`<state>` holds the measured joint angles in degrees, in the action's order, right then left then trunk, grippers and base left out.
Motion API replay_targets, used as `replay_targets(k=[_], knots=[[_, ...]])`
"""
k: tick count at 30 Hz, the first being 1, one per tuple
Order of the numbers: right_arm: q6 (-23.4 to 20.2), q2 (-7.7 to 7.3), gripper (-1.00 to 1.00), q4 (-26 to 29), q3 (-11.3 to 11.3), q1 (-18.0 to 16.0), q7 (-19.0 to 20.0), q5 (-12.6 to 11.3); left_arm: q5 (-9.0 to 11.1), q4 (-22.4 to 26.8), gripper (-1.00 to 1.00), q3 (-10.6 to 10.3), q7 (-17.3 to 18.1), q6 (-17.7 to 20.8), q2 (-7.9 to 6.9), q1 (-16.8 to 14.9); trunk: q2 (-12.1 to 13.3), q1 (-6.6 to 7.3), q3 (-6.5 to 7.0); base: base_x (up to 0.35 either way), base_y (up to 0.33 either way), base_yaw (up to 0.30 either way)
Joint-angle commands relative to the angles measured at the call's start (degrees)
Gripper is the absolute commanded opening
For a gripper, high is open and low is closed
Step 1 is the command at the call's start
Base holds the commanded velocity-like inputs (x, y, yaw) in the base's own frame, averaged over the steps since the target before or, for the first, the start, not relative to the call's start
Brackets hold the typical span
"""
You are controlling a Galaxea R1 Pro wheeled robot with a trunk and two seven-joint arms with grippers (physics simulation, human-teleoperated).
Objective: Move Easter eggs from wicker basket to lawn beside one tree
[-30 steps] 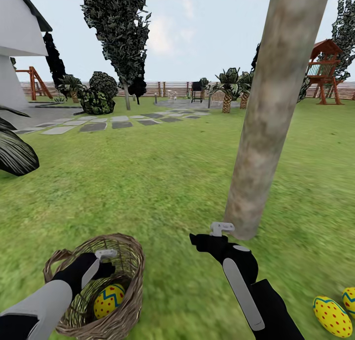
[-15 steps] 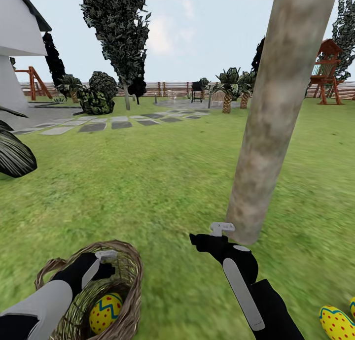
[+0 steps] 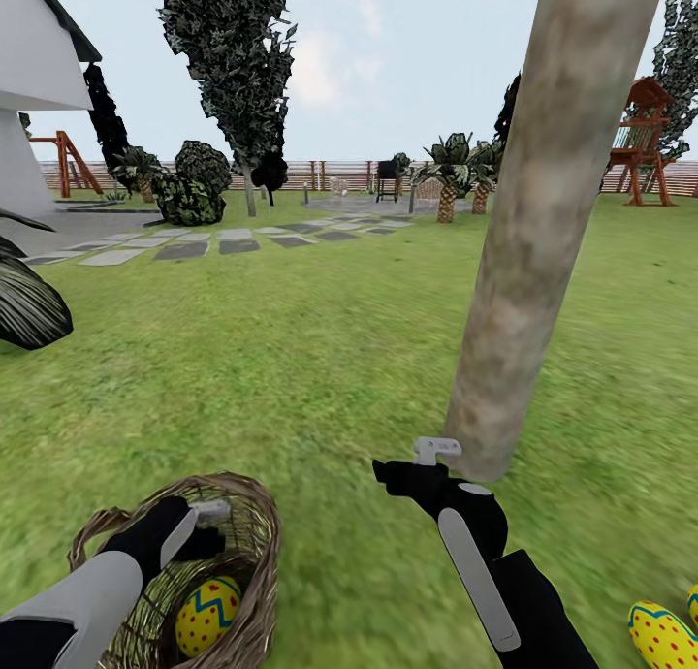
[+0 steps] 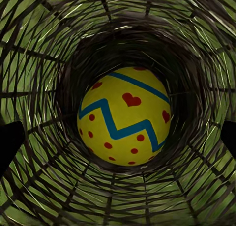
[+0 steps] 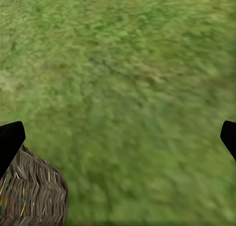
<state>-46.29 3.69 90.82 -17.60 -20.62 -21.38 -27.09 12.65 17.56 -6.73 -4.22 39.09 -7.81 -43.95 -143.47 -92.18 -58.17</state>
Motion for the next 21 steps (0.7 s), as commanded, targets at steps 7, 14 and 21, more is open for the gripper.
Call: replay_targets(k=[7, 14, 21], knots=[[-0.1, 0.0, 1.0, 0.1, 0.0, 0.0, -0.6, -0.6, 0.6, 0.1, 1.0, -0.4, -0.5, 1.3, 0.08, 0.0, 0.0, 0.01, -0.06, 0.0, 0.0, 0.0], [-0.1, 0.0, 1.0, 0.1, 0.0, 0.0, -0.6, -0.6, 0.7, 0.2, 1.0, -0.4, -0.6, 1.5, 0.02, 0.0, 0.0, 0.01, -0.06, 0.0, 0.0, 0.0], [-0.1, 0.0, 1.0, 0.1, 0.0, 0.0, -0.6, -0.6, 0.8, 0.2, 1.0, -0.4, -0.6, 1.5, -0.01, 0.0, -0.1, -0.14, -1.39, 0.0, 0.0, 0.0]])
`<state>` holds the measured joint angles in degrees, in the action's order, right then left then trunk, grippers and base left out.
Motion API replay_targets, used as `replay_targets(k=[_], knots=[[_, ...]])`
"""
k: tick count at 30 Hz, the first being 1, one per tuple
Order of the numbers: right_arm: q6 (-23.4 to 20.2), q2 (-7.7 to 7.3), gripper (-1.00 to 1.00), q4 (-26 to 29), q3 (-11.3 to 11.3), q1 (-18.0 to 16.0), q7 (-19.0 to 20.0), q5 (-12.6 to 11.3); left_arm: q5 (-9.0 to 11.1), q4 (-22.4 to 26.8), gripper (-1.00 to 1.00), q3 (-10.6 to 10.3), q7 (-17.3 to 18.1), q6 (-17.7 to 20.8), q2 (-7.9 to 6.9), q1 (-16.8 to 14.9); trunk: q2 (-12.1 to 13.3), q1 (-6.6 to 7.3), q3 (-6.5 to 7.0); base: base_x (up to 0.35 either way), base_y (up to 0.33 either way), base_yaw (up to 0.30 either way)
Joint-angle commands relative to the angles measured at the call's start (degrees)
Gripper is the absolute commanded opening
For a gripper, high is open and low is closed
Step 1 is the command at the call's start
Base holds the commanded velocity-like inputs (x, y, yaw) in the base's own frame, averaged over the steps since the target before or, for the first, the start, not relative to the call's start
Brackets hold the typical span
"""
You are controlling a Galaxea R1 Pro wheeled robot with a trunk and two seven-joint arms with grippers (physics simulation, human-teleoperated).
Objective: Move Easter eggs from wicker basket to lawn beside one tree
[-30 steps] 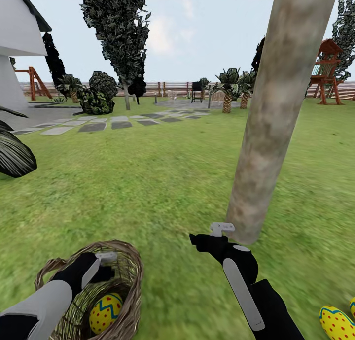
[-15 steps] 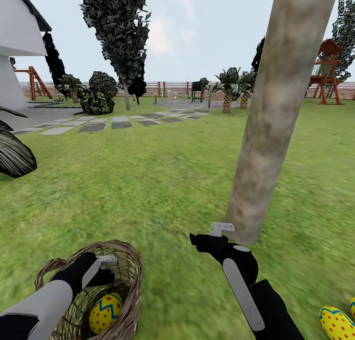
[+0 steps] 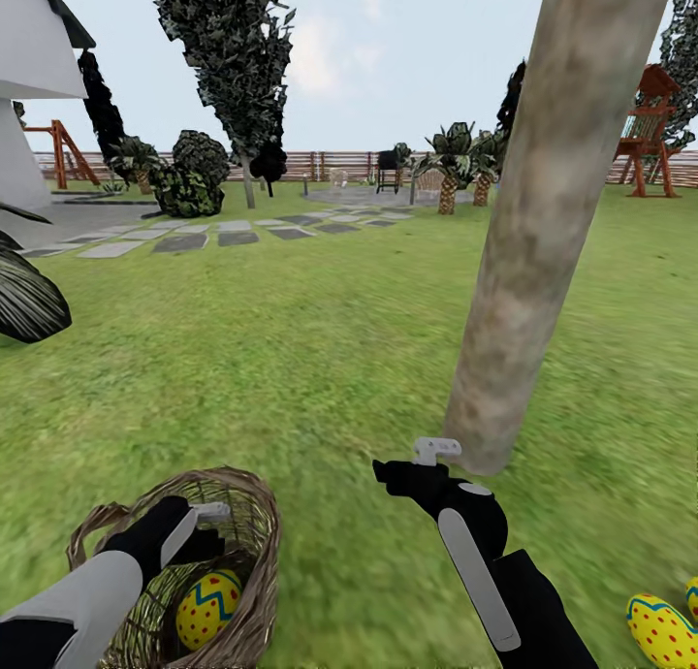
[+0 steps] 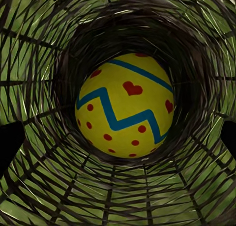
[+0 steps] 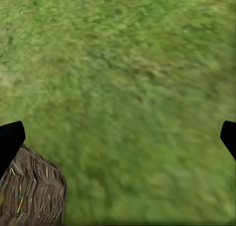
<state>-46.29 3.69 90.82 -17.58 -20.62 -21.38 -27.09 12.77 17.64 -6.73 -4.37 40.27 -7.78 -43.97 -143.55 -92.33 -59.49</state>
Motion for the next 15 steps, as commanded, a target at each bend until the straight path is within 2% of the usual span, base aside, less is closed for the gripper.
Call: replay_targets(k=[1, 15], knots=[[-0.1, 0.0, 1.0, 0.1, -0.1, 0.0, -0.6, -0.6, 0.6, 0.1, 1.0, -0.4, -0.4, 0.3, -0.04, 0.0, 0.0, -0.01, -0.28, 0.0, 0.0, 0.0], [-0.1, 0.0, 1.0, 0.1, -0.1, 0.0, -0.6, -0.6, 0.6, 0.1, 1.0, -0.4, -0.3, 0.2, -0.05, 0.0, -0.2, -0.37, -3.39, 0.0, 0.0, 0.0]])
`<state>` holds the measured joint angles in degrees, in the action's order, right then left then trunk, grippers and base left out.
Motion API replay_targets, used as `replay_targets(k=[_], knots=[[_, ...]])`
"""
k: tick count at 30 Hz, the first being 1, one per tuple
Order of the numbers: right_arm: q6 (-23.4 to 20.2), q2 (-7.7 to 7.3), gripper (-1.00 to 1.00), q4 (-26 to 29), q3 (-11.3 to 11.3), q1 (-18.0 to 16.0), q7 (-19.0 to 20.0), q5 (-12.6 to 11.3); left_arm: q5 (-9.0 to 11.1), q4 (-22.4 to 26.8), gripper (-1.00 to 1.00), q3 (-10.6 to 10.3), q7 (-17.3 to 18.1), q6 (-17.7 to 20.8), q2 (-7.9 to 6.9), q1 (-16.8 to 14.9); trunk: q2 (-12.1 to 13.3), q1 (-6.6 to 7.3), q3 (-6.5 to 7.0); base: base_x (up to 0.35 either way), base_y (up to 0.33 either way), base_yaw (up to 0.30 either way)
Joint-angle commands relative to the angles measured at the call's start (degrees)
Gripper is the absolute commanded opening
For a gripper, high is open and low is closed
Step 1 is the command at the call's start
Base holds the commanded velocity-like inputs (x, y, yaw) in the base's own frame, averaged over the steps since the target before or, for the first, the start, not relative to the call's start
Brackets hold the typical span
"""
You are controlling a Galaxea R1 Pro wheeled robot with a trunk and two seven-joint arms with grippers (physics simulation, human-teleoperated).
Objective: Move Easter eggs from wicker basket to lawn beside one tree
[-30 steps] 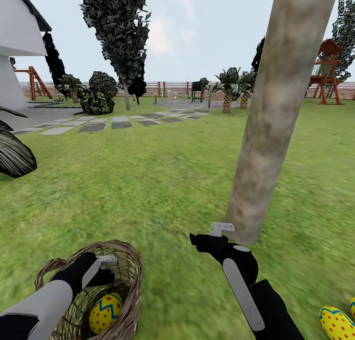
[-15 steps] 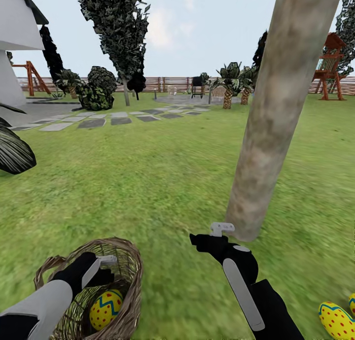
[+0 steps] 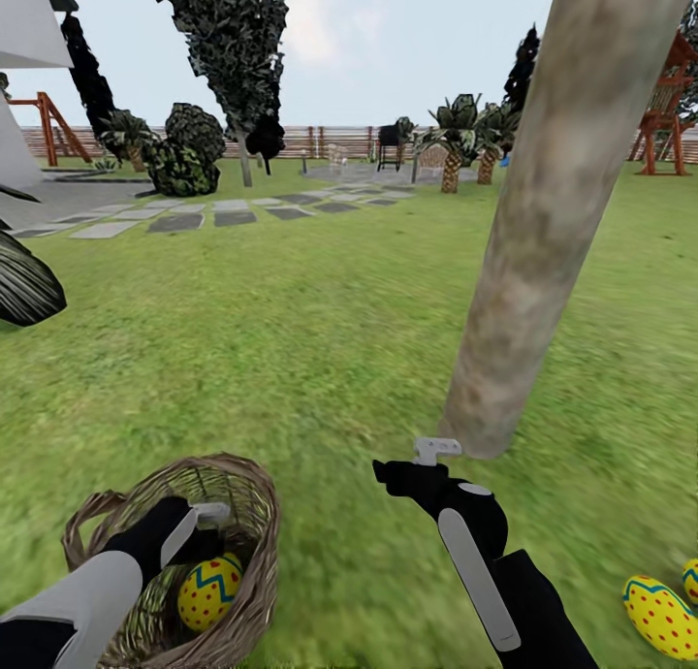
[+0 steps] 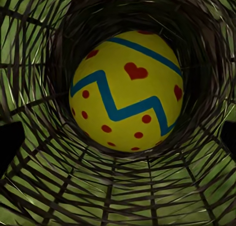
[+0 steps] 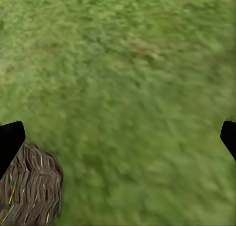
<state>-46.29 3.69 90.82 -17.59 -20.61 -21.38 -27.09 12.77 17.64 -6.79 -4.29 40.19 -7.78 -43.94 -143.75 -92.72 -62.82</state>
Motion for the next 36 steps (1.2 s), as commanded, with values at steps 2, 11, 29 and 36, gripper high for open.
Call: replay_targets(k=[2, 11, 29, 36], knots=[[-0.1, 0.0, 1.0, 0.1, -0.1, 0.0, -0.6, -0.6, 0.6, 0.1, 1.0, -0.4, -0.4, 0.1, -0.04, 0.0, -0.1, -0.04, -0.5, 0.0, 0.0, 0.0], [-0.1, 0.0, 1.0, 0.1, -0.1, 0.0, -0.6, -0.6, 0.7, 0.1, 1.0, -0.4, -0.4, -0.8, -0.04, 0.0, -0.2, -0.27, -2.5, 0.0, 0.0, 0.0], [-0.1, 0.0, 1.0, 0.1, -0.1, 0.0, -0.6, -0.6, 0.8, 0.1, 1.0, -0.4, -0.4, -6.0, -0.04, 0.0, -0.4, -0.73, -6.48, 0.0, 0.0, 0.0], [-0.1, 0.0, 1.0, 0.1, -0.1, 0.0, -0.6, -0.6, 0.8, 0.1, 1.0, -0.4, -0.4, -7.8, -0.04, 0.0, -0.5, -0.91, -8.03, 0.0, 0.0, 0.0]])
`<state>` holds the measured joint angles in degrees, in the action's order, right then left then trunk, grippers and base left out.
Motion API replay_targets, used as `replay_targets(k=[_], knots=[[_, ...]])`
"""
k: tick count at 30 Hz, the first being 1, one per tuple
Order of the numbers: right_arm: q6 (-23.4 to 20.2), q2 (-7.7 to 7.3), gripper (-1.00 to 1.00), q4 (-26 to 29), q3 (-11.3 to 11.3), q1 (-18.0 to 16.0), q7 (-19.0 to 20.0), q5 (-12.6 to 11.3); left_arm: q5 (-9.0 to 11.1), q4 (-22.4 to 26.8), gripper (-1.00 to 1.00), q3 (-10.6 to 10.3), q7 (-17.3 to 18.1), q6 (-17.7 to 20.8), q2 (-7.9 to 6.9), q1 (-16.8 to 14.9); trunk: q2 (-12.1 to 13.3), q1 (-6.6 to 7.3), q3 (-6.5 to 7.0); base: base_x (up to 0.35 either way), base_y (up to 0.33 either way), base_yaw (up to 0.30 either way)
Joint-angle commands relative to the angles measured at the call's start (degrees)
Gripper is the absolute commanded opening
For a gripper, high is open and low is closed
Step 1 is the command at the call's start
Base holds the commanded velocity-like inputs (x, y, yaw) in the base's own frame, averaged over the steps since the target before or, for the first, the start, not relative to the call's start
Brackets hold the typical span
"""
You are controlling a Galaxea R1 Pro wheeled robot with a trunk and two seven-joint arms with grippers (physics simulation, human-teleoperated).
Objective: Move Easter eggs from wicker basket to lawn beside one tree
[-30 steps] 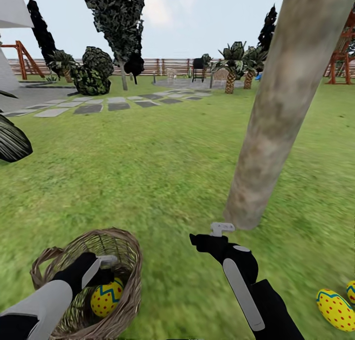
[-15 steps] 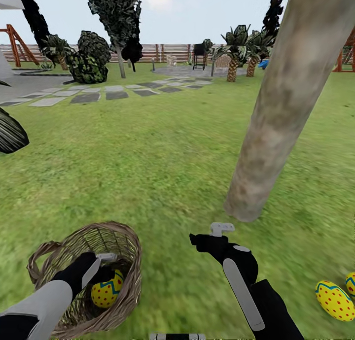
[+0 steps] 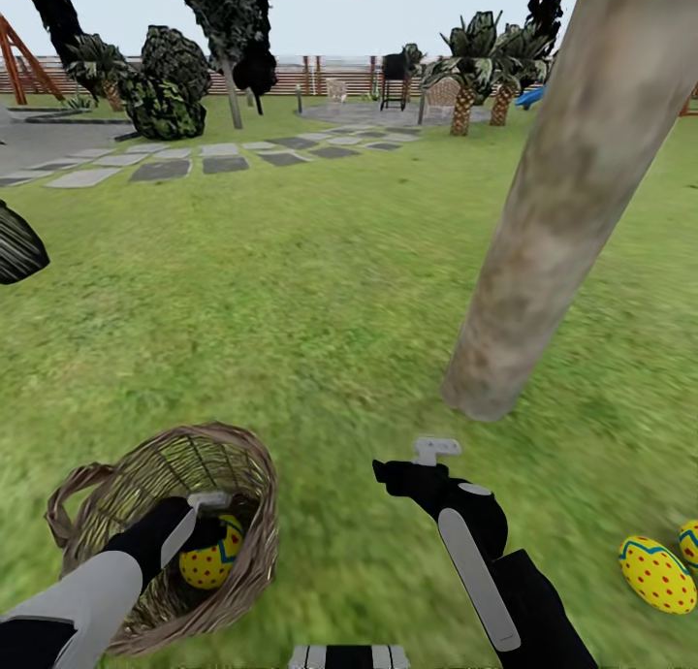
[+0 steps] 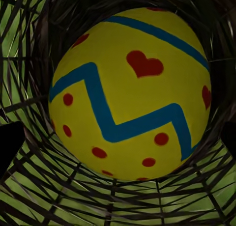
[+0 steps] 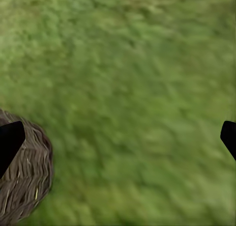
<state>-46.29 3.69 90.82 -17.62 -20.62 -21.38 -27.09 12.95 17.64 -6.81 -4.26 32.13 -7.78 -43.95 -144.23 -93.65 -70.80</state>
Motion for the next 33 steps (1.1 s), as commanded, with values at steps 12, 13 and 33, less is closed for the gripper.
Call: replay_targets(k=[12, 13, 33], knots=[[-0.1, 0.0, 1.0, 0.1, 0.0, 0.0, -0.6, -0.6, 0.7, 0.2, 1.0, -0.4, -0.4, -1.0, -0.04, 0.0, -0.1, -0.22, -2.05, 0.0, 0.0, 0.0], [-0.1, 0.0, 1.0, 0.1, 0.0, 0.0, -0.6, -0.6, 0.7, 0.2, 1.0, -0.4, -0.4, -1.2, -0.04, 0.0, -0.1, -0.22, -2.05, 0.0, 0.0, 0.0], [-0.1, 0.02, 1.0, 0.1, 0.0, 0.0, -0.6, -0.6, 0.7, 0.4, 1.0, -0.3, -0.4, -4.9, -0.04, 0.0, -0.2, -0.4, -3.6, 0.0, 0.0, 0.0]])
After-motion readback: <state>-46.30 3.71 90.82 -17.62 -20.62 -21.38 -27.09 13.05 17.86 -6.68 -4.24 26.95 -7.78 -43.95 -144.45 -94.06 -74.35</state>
